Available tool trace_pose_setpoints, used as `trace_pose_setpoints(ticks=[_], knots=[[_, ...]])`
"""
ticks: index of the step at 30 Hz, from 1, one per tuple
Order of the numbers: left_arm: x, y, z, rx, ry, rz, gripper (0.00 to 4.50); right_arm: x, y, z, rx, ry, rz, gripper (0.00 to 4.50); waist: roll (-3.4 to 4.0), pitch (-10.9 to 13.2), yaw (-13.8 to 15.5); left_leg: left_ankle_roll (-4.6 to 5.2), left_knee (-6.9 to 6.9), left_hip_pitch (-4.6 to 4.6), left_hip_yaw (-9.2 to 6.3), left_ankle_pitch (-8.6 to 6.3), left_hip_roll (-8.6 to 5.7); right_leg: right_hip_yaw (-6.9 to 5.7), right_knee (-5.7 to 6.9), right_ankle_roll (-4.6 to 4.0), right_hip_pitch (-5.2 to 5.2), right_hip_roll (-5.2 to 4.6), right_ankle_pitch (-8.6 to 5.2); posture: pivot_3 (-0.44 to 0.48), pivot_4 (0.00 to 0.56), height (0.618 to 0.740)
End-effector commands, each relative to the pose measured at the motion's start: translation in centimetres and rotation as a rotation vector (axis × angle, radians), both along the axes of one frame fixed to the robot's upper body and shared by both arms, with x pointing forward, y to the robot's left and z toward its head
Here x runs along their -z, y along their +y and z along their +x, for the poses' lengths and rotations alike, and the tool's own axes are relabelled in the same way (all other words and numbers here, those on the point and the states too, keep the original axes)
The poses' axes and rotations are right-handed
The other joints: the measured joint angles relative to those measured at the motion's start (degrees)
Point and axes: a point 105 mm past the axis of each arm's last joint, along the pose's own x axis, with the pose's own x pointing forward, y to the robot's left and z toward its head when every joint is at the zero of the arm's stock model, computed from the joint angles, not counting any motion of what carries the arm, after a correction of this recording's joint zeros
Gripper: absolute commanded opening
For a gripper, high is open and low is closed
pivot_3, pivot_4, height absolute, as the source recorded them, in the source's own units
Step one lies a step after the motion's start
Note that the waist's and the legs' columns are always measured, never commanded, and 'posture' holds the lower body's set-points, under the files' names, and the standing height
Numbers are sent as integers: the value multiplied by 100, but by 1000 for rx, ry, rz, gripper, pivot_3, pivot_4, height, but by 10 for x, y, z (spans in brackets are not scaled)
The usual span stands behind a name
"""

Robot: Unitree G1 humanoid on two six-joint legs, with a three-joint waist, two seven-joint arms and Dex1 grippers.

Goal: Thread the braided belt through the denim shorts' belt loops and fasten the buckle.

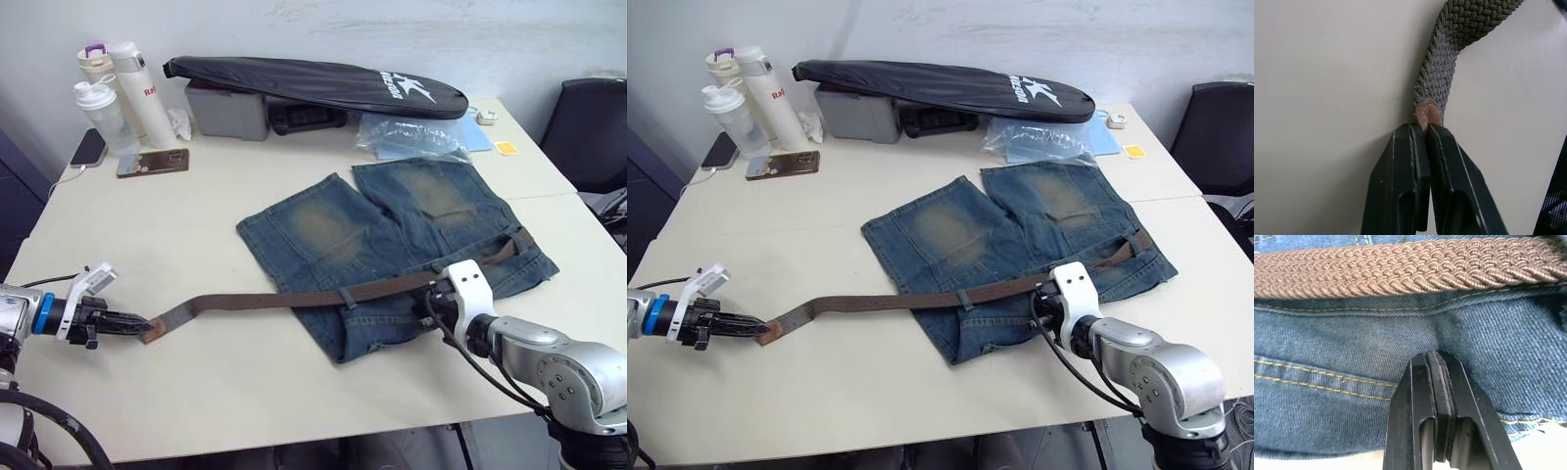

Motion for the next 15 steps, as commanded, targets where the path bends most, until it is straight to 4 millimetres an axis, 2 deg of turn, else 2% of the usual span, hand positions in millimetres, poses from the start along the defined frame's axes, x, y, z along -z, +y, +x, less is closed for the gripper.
trace_pose_setpoints(ticks=[1,9,15], knots=[[8,18,-24,-22,127,44,0,-8,12,-9,-100,1,12,52,10,2,-43,0,-2,0,0,0,1,-2,3,6,-3,0,3,0,150,740],[5,35,-39,-20,157,83,0,-15,2,-11,-113,2,-10,52,30,3,-104,4,-11,1,-4,2,8,-34,9,4,-9,1,1,0,150,740],[2,36,-40,28,137,102,0,-21,4,-11,-134,-19,7,52,33,5,-96,4,-12,-1,-8,2,9,-43,9,-1,-13,-1,-1,0,150,740]])
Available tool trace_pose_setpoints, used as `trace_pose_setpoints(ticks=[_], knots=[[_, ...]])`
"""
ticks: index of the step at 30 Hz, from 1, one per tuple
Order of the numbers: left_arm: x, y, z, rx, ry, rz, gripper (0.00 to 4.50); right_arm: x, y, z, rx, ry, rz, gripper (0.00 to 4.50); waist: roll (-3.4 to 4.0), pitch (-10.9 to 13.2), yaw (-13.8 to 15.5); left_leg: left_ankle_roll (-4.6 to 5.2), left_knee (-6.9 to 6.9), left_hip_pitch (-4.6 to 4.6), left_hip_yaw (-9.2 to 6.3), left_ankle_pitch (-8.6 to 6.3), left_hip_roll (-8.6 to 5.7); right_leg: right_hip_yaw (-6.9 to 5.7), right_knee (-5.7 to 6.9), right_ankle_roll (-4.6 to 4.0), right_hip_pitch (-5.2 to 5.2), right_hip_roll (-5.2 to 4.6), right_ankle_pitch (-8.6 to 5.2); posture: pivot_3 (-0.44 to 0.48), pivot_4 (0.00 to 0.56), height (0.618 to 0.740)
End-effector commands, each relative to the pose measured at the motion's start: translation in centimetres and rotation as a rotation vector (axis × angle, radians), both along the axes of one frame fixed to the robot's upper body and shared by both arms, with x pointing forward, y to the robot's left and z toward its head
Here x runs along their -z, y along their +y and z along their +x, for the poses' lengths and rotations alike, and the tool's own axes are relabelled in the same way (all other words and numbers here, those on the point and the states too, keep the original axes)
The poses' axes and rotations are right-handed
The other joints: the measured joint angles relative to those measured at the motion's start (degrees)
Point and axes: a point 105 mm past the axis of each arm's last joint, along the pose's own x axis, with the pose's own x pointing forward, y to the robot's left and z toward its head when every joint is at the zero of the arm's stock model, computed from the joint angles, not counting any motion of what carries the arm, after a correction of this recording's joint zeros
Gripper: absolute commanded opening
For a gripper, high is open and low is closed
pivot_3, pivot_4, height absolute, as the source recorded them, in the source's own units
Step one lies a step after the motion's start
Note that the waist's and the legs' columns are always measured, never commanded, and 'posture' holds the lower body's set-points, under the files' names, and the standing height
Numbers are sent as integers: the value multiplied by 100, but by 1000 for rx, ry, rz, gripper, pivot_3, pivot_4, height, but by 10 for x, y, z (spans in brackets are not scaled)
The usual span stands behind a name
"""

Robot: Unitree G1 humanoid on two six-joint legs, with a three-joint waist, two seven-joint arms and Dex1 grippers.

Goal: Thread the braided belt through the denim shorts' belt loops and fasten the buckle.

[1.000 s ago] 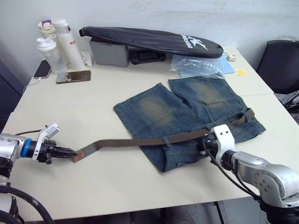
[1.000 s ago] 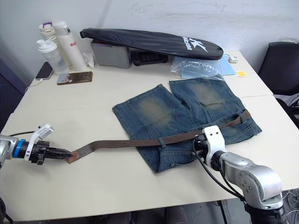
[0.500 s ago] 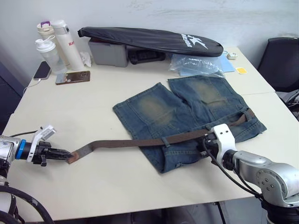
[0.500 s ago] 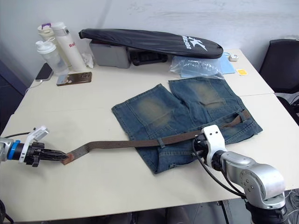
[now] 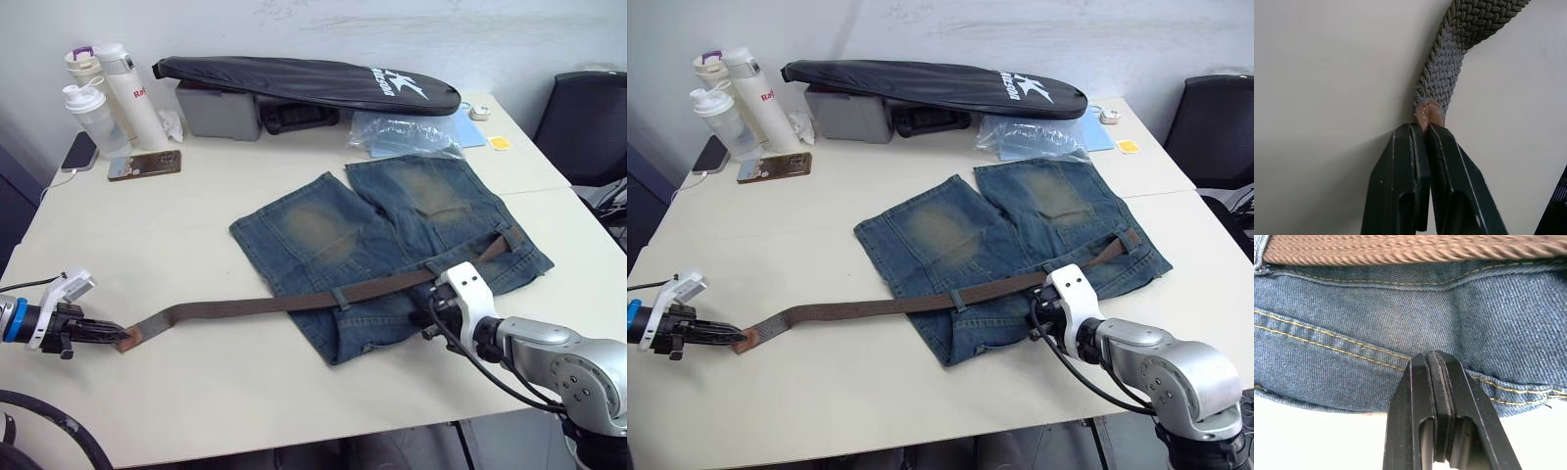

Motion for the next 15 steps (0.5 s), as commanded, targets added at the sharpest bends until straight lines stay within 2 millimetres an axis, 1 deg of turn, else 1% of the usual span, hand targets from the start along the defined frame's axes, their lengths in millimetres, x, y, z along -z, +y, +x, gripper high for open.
trace_pose_setpoints(ticks=[1,2,4,5,8,9,11,13,15], knots=[[5,7,-24,46,126,-8,0,-16,1,1,-22,-67,13,52,2,1,0,0,0,-1,0,0,0,-2,0,0,0,-2,0,0,150,740],[4,5,-23,33,126,-27,0,-18,1,2,-23,-76,16,52,2,1,1,-1,0,-1,1,0,0,-7,0,0,0,-5,0,0,150,740],[1,1,-21,21,130,-58,907,-23,1,3,-32,-97,17,0,3,3,-2,-1,0,-2,2,-1,-1,-43,0,0,0,-22,0,0,150,740],[1,0,-21,22,131,-63,1275,-26,0,4,-36,-107,19,0,4,4,1,-1,0,-4,4,-1,-1,-62,0,0,-3,-31,0,0,150,740],[-3,-2,-21,30,129,-70,2585,-33,-2,4,-55,-128,15,0,17,11,37,-1,4,-6,7,0,-19,-82,24,0,-16,-59,0,0,150,740],[-6,-1,-21,34,123,-67,2891,-38,-2,4,-71,-142,15,0,20,14,52,0,9,-7,7,0,-20,-83,24,0,-16,-60,0,0,150,740],[-12,3,-21,47,118,-29,3880,-51,-3,1,-108,-173,17,0,20,18,69,0,16,-9,7,0,-20,-85,26,0,-15,-60,0,0,150,740],[-14,9,-21,67,108,22,4480,-62,-4,-1,-139,-200,14,0,21,22,82,0,19,-11,7,0,-20,-87,27,0,-15,-61,0,0,150,740],[-24,5,-10,64,48,-2,4480,-75,-8,-2,-163,-233,-2,0,13,29,98,0,21,-11,7,0,-20,-90,26,0,-15,-61,0,0,150,740]])
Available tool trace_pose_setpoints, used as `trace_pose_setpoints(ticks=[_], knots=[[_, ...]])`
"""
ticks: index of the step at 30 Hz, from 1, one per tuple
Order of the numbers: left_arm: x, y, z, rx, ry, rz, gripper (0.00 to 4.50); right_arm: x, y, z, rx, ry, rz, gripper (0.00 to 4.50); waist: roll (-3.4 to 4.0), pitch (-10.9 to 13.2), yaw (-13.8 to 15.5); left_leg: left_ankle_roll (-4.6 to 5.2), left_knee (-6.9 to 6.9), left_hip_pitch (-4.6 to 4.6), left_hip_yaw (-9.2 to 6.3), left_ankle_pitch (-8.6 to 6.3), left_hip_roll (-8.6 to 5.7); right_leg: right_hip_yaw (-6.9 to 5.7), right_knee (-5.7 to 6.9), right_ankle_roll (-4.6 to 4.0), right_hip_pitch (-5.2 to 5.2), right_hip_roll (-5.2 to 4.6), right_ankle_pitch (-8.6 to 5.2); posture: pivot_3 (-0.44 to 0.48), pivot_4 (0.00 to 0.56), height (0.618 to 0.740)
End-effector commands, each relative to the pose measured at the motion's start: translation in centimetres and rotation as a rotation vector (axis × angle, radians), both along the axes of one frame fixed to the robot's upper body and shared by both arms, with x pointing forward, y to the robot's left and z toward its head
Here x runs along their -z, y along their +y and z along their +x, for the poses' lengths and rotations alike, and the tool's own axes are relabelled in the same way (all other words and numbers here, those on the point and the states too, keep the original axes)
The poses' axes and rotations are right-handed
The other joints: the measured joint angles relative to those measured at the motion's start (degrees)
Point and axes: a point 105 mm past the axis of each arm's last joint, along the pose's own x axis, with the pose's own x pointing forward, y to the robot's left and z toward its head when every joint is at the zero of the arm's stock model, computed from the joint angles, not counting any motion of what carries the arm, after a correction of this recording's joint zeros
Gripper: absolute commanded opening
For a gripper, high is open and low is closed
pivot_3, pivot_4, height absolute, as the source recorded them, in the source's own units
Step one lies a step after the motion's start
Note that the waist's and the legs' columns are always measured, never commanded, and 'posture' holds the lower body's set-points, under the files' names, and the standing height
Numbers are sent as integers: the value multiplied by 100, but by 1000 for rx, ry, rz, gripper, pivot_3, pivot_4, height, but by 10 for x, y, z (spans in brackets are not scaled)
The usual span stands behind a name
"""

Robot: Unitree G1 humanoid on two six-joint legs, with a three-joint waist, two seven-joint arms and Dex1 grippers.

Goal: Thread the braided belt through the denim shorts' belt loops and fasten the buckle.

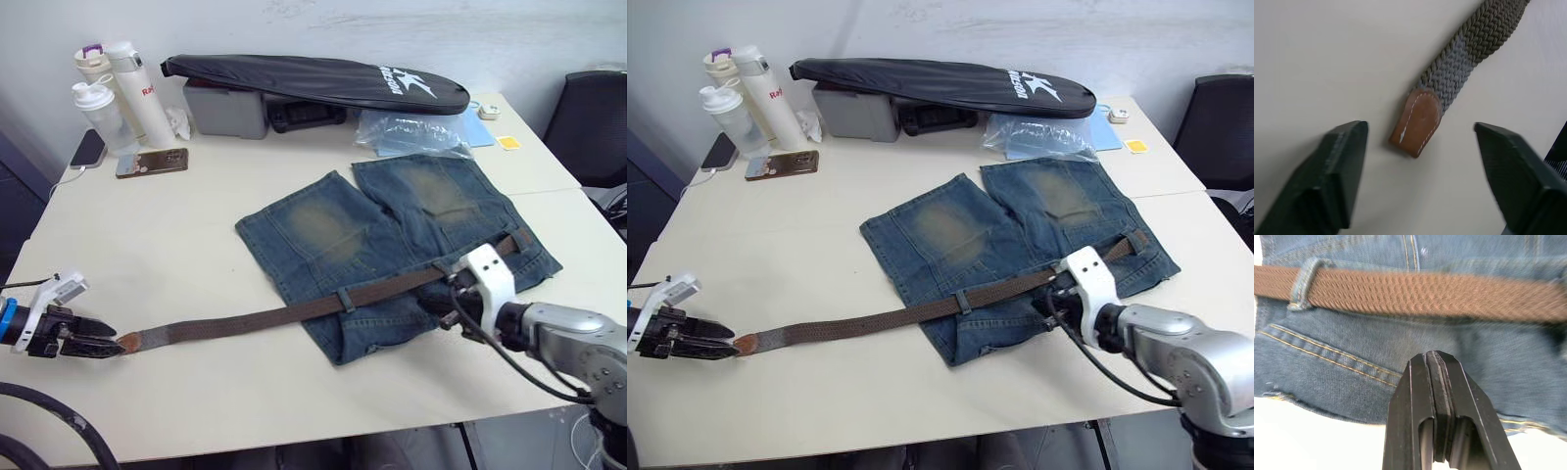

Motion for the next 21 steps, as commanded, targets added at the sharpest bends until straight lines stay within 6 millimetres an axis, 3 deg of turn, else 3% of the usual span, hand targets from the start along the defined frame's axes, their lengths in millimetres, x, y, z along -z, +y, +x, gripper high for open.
trace_pose_setpoints(ticks=[1,4,7,10,17,18,21], knots=[[-19,-3,1,30,-11,-72,4480,-34,0,-4,-73,-114,-13,0,-19,16,30,0,1,-1,0,0,0,-2,0,0,0,0,0,0,150,740],[-60,-50,32,143,-212,-300,4480,-51,-13,1,-58,-155,-77,0,-50,40,93,2,6,-15,-2,1,1,-11,1,3,-9,-3,2,0,150,740],[-86,-93,36,301,-273,-425,4480,-53,-21,3,-32,-136,-83,0,-54,35,192,-3,29,-65,-18,4,-4,-23,0,10,-35,-15,14,0,150,740],[-100,-131,34,433,-306,-493,4500,-48,-18,-3,-67,-104,-106,888,-31,36,223,-4,29,-75,-16,4,-13,-22,-22,2,-29,-17,35,0,150,740],[-106,-223,27,767,-385,-475,4500,-50,-9,-31,-158,-33,-79,4177,9,69,249,34,106,-82,-22,-11,-10,-28,-48,39,33,11,53,0,150,740],[-105,-240,29,818,-422,-459,4500,-51,-10,-37,-166,-16,-83,4458,10,70,253,34,112,-77,-22,-11,-11,-28,-66,46,43,12,57,0,150,740],[-96,-287,38,922,-532,-396,4500,-55,-13,-54,-185,26,-93,4458,13,76,319,42,135,-77,-21,-7,-17,-25,-98,84,74,20,76,0,150,740]])
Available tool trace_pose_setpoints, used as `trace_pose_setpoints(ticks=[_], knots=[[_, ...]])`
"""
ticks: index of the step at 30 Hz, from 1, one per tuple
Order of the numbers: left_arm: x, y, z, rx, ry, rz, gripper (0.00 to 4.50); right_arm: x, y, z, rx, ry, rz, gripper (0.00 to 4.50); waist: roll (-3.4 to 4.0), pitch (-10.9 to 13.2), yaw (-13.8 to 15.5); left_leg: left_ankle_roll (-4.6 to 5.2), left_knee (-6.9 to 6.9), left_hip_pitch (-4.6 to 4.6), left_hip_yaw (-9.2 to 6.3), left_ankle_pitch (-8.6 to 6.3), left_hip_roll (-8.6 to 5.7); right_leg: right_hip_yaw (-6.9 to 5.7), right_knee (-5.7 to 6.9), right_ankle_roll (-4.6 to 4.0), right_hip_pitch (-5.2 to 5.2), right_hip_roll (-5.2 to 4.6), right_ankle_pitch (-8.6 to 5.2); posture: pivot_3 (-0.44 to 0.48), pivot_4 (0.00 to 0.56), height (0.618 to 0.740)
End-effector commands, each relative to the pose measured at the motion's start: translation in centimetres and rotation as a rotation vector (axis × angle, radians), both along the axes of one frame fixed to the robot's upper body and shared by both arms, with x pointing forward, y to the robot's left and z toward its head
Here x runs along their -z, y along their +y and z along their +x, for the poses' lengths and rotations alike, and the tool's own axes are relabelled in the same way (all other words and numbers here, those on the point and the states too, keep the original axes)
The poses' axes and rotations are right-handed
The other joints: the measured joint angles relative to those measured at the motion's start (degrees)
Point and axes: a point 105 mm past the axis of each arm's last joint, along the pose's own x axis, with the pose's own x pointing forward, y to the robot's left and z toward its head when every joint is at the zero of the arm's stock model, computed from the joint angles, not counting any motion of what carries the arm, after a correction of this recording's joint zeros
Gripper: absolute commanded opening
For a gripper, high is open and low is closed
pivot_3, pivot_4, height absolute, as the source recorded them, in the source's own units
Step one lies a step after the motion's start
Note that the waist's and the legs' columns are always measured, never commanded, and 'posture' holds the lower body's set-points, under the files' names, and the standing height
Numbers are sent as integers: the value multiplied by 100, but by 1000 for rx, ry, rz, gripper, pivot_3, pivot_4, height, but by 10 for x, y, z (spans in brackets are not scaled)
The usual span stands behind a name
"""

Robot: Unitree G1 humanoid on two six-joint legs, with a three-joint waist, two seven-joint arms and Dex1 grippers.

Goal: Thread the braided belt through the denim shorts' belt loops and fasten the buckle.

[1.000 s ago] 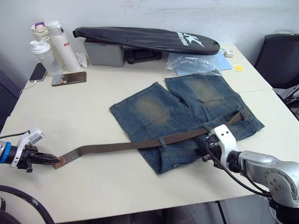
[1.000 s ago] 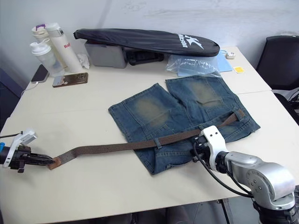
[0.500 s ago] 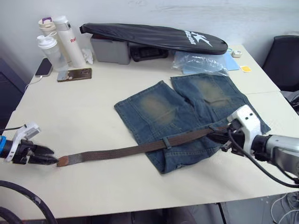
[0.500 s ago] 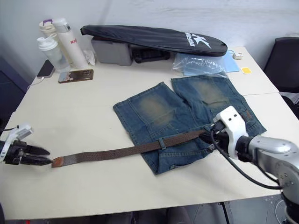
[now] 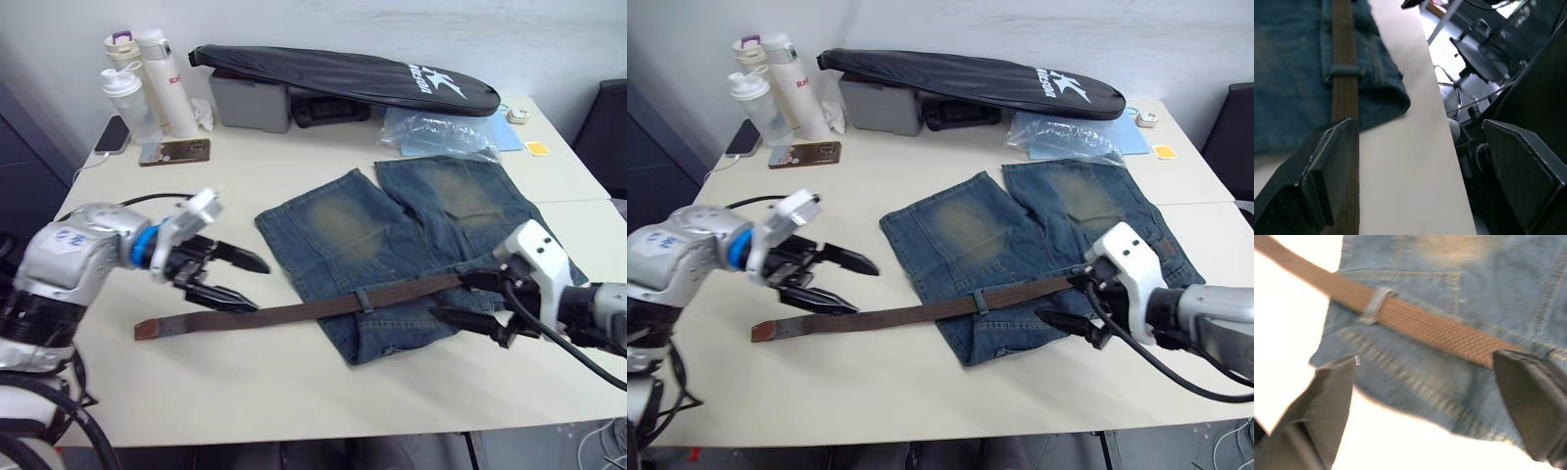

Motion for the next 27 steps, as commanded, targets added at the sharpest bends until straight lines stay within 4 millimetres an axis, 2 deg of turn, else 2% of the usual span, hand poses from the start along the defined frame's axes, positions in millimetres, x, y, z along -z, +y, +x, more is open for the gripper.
trace_pose_setpoints(ticks=[1,4,6,10,11,14,15,17,19,22,25,27], knots=[[14,-46,5,69,-201,67,4500,-13,1,-18,-41,-4,-18,4458,-4,4,37,2,3,2,2,1,-1,3,-9,10,4,3,6,0,150,740],[26,-86,-6,208,-271,20,4500,-19,-4,-26,-20,-8,-27,4458,-2,11,91,2,18,-2,19,2,2,33,-31,39,10,57,22,0,150,740],[32,-114,-6,260,-333,-21,4500,-21,-9,-34,5,0,-46,4458,-7,15,86,2,27,-14,24,2,9,48,-35,50,4,71,28,0,150,740],[50,-150,-7,338,-380,-1,4500,-26,-23,-49,73,-7,-136,4458,4,18,187,10,61,-28,32,-3,13,59,-39,57,-1,89,33,0,150,740],[55,-158,-6,341,-390,15,4500,-30,-27,-51,99,-25,-155,4458,4,18,217,49,63,-26,36,-25,13,62,-40,58,1,91,34,0,150,740],[72,-172,-4,335,-411,56,4500,-43,-40,-58,174,-70,-160,4458,4,18,230,66,73,-25,48,-35,12,65,-42,61,0,96,35,0,150,740],[84,-174,-2,330,-425,94,4500,-45,-44,-62,197,-74,-162,4458,2,19,228,71,74,-23,50,-38,13,66,-42,61,1,95,35,0,150,740],[108,-172,4,349,-499,191,4500,-47,-51,-67,245,-77,-186,4458,2,19,227,78,73,-22,56,-42,13,69,-47,62,2,97,36,0,150,740],[121,-174,9,343,-533,229,4500,-49,-57,-71,282,-79,-212,4458,0,20,226,80,73,-20,60,-43,13,72,-46,62,0,100,36,0,150,740],[134,-175,11,365,-565,272,3644,-53,-59,-74,294,-88,-223,4500,-3,18,232,82,73,-17,70,-44,17,84,-46,65,0,105,37,0,150,740],[133,-171,14,373,-550,291,2319,-54,-56,-76,276,-85,-223,4500,-8,15,235,86,77,-10,78,-43,11,97,-51,80,9,102,45,0,150,740],[129,-159,18,377,-537,309,1409,-56,-53,-74,250,-98,-208,4500,-15,15,222,86,79,-12,85,-43,11,111,-52,83,9,102,47,0,150,740]])
